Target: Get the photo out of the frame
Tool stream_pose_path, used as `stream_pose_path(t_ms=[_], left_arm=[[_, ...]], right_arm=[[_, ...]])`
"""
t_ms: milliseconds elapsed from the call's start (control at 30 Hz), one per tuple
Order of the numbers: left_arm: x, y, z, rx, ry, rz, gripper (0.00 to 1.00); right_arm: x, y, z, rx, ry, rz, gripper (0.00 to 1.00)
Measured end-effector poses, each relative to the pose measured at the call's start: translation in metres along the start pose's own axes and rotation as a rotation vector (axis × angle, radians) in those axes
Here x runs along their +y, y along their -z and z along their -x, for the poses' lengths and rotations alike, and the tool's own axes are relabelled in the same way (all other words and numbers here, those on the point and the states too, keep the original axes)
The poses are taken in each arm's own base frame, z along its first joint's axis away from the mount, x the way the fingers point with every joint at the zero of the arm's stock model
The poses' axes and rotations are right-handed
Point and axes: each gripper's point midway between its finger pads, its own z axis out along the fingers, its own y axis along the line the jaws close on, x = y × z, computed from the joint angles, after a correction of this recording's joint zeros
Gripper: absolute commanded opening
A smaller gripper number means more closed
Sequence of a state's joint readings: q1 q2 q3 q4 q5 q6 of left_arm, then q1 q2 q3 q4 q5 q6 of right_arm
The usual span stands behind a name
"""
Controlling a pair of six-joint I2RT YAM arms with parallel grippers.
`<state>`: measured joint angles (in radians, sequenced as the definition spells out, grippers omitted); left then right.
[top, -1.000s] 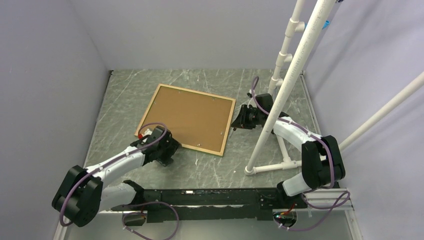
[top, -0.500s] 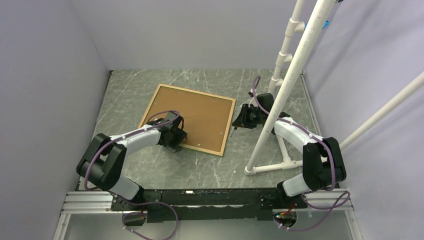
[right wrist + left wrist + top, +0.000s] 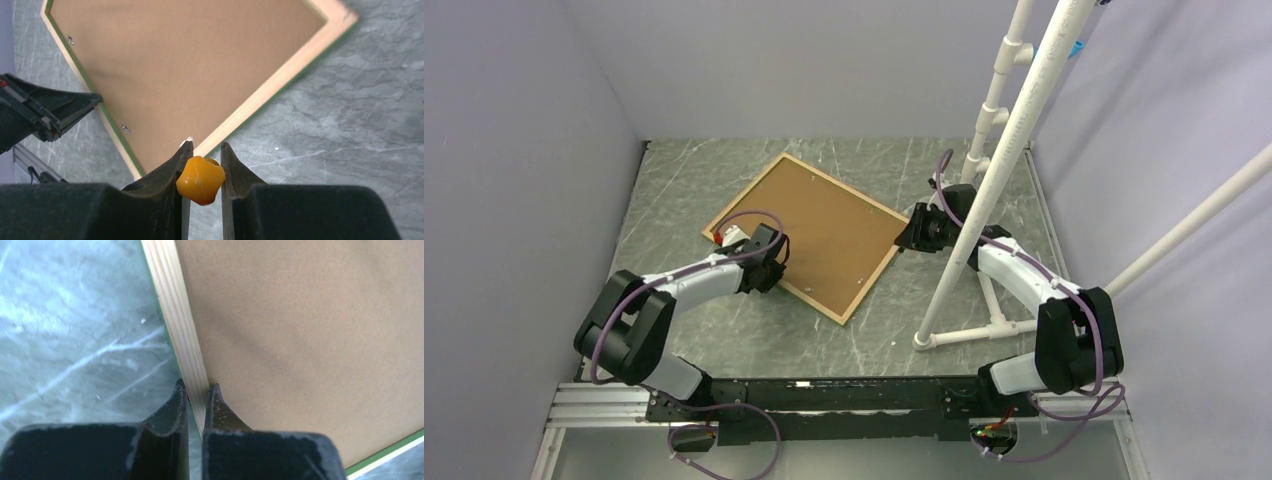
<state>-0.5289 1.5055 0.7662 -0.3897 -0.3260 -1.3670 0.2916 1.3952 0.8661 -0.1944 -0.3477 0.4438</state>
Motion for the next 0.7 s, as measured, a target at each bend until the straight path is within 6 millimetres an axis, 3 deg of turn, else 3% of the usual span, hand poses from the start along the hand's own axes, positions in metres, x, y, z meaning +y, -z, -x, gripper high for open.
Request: stream_pose_path(t_ms=[300, 567, 700], left_arm=[[0.018, 0.006, 0.011, -0.094, -0.262, -0.133, 0.0], [0.047, 0.021, 0.007, -0.075, -0.467, -0.151, 0.0], [0.049, 0.022, 0.004, -0.062, -0.51, -0.157, 0.0]], right_arm=[[-0.01, -0.008, 0.01, -0.004, 0.034, -0.051, 0.0], [-0.019, -0.027, 0.023, 0.001, 0.046, -0.109, 0.0], [-0.022, -0.035, 0.017, 0.021, 0.058, -0.134, 0.0]])
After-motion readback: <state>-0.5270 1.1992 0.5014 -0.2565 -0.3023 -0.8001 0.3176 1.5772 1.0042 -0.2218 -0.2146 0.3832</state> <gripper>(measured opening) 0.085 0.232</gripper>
